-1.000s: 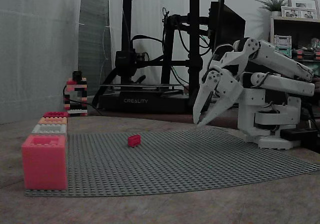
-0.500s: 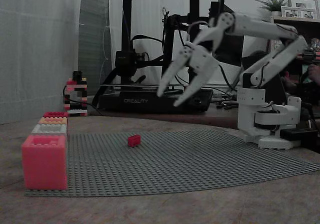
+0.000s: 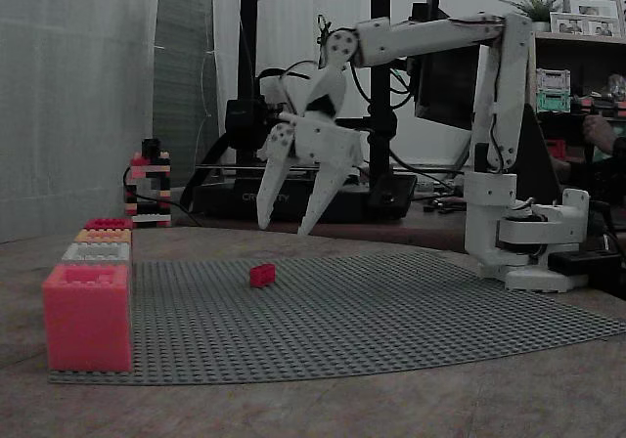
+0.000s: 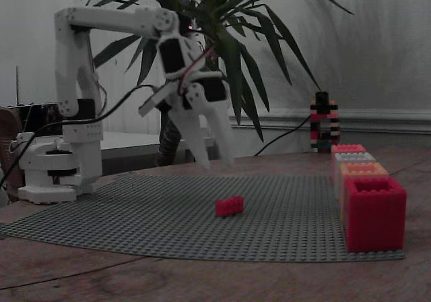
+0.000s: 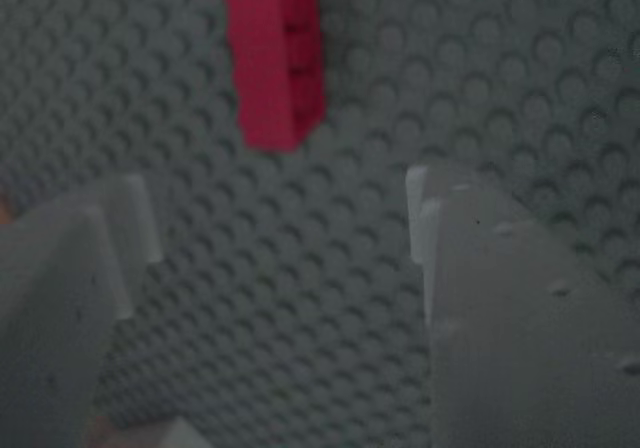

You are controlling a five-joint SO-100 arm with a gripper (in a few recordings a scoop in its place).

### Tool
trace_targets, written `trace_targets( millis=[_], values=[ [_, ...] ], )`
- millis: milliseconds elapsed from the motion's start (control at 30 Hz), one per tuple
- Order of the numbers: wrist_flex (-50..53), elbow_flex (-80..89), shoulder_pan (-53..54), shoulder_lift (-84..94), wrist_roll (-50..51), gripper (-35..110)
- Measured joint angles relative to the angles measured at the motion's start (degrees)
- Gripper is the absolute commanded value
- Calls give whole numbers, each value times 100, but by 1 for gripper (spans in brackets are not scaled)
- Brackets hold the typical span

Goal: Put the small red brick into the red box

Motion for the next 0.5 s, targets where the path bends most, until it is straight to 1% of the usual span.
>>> trace_targets(
  millis=[500],
  values=[
    [141,-1230,141,-1556,-501,23]
  ],
)
